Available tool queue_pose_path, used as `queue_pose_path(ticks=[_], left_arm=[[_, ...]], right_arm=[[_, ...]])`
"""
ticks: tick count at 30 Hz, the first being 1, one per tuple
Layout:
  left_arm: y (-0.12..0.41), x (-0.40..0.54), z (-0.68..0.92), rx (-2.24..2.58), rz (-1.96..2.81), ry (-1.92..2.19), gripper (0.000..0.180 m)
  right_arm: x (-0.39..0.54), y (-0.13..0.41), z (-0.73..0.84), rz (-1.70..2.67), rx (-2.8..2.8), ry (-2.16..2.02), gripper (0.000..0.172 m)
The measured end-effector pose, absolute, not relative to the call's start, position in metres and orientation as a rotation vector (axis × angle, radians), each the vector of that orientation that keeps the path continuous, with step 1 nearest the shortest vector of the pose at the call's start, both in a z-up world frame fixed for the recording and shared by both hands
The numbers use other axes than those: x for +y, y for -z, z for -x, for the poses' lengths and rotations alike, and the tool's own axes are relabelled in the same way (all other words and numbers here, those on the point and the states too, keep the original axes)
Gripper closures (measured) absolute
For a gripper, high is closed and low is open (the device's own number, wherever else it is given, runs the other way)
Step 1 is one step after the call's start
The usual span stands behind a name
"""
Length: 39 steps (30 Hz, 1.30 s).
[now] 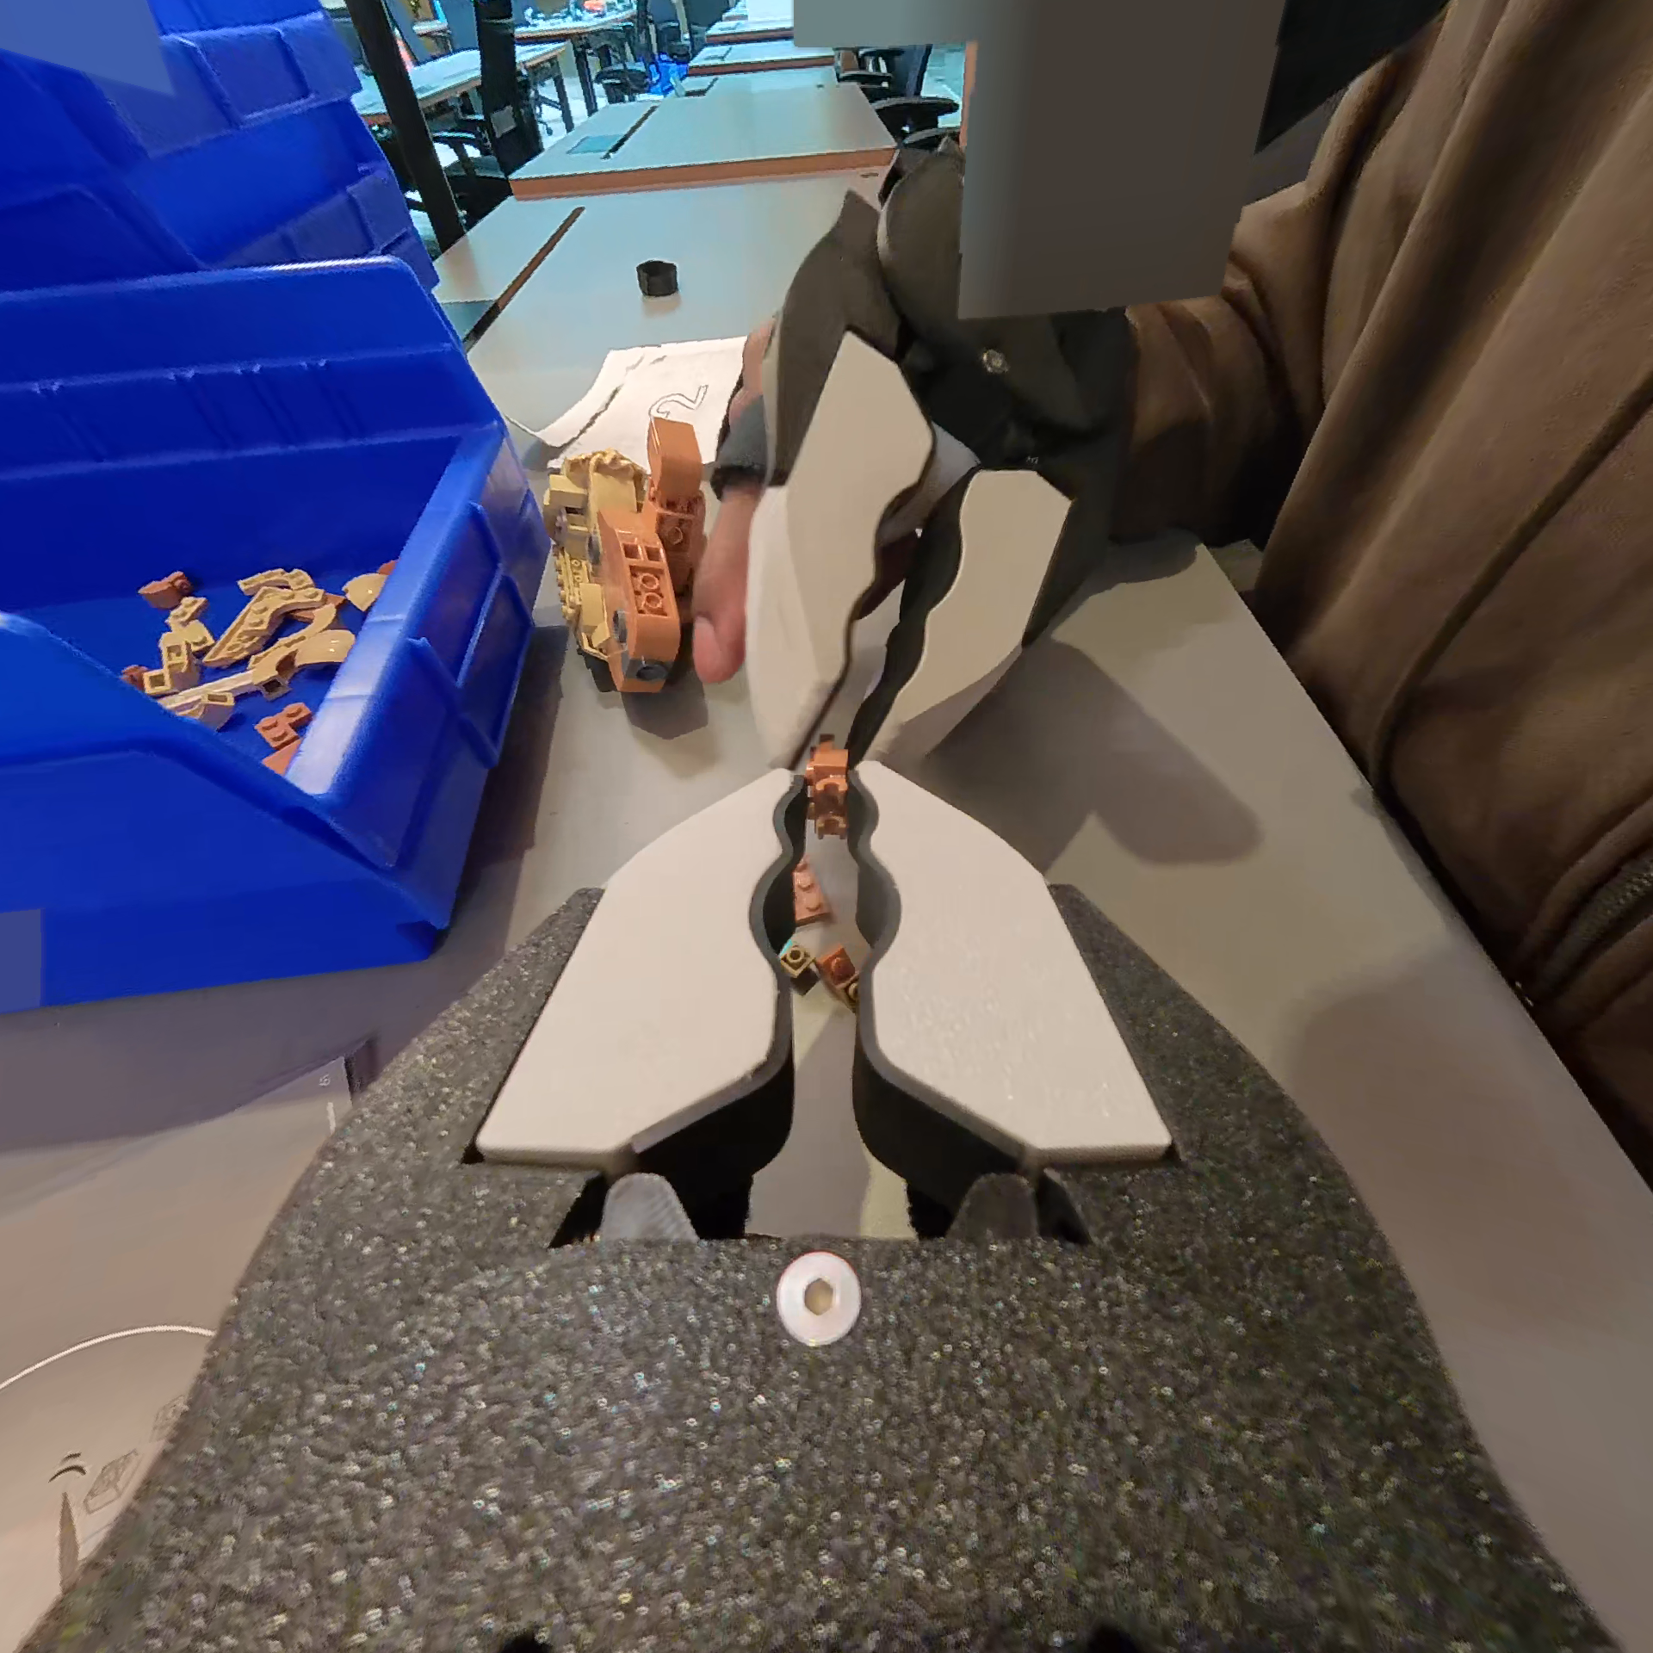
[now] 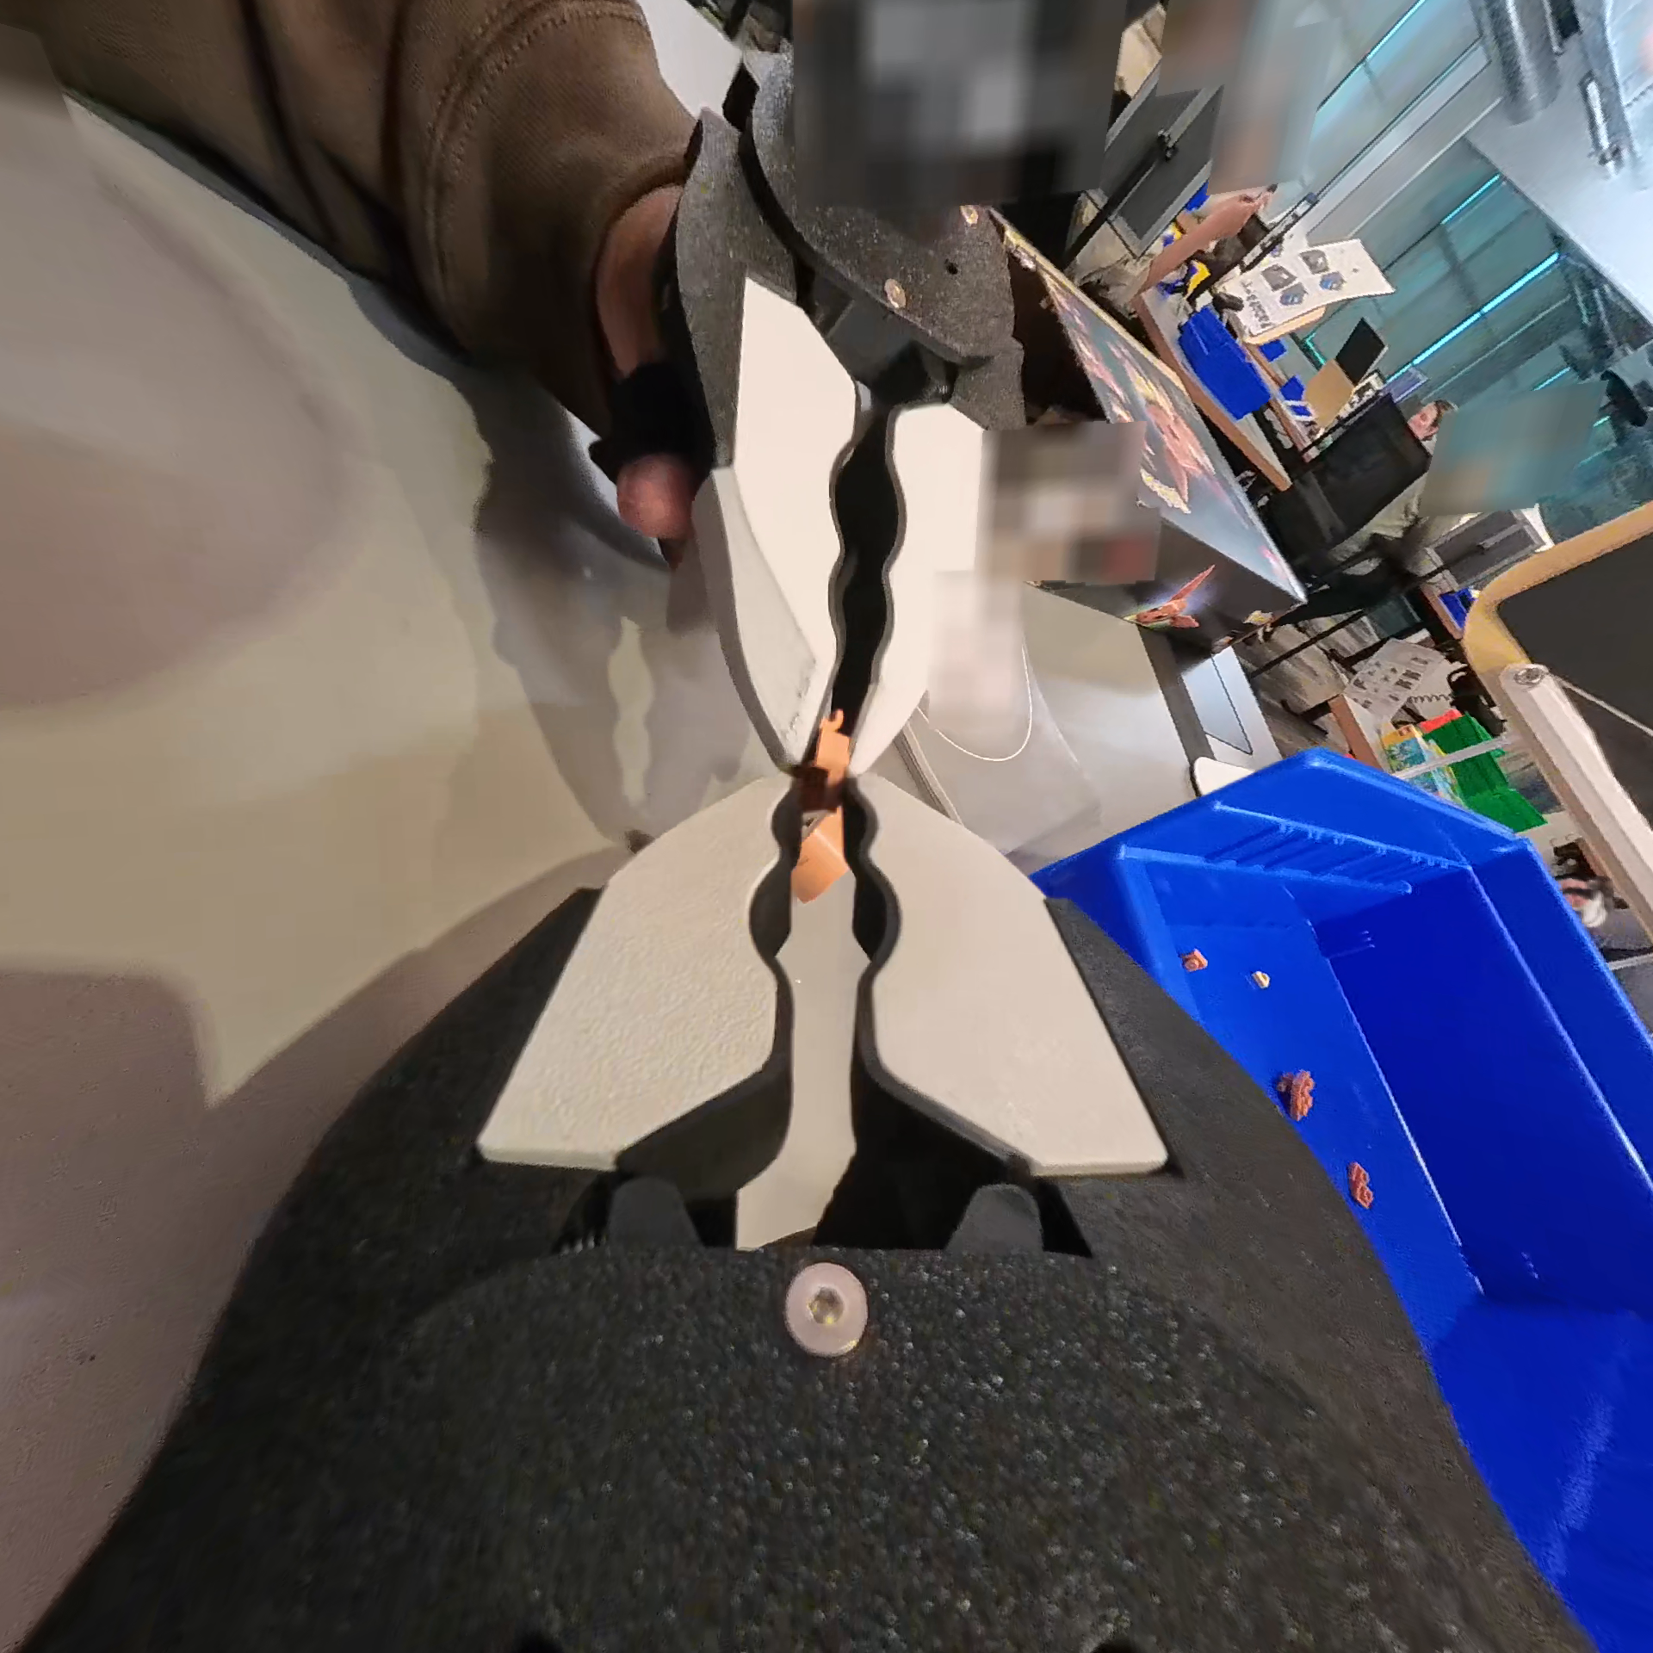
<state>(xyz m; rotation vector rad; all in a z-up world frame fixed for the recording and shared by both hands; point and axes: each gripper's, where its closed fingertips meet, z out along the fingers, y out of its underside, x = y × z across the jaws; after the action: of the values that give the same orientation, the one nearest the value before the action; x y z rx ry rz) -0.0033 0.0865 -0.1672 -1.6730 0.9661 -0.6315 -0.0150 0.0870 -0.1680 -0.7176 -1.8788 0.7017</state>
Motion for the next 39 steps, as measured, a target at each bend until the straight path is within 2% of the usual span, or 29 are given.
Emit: queue_pose_path(ticks=[4, 9, 17, 27, 32, 39], left_arm=[[0.161, 0.093, 0.008, 0.868, 1.69, 0.652, 0.169], [0.157, 0.102, 0.017, 0.638, 1.787, 0.851, 0.156], [0.152, 0.104, 0.015, 0.417, 1.804, 1.12, 0.156], [0.159, 0.105, 0.012, 0.481, 1.816, 0.99, 0.164], [0.161, 0.1, 0.008, 0.727, 1.769, 0.686, 0.164], [0.162, 0.096, 0.008, 0.872, 1.739, 0.545, 0.165]], right_arm=[[0.094, 0.159, 0.019, 0.703, -1.797, -0.65, 0.165], [0.11, 0.148, 0.021, 0.578, -1.678, -0.4, 0.166], [0.111, 0.148, 0.023, 0.418, -1.626, -0.162, 0.166], [0.107, 0.151, 0.024, 0.387, -1.637, -0.128, 0.167], [0.101, 0.151, 0.018, 0.421, -1.7, -0.269, 0.166], [0.096, 0.152, 0.016, 0.512, -1.752, -0.418, 0.165]])
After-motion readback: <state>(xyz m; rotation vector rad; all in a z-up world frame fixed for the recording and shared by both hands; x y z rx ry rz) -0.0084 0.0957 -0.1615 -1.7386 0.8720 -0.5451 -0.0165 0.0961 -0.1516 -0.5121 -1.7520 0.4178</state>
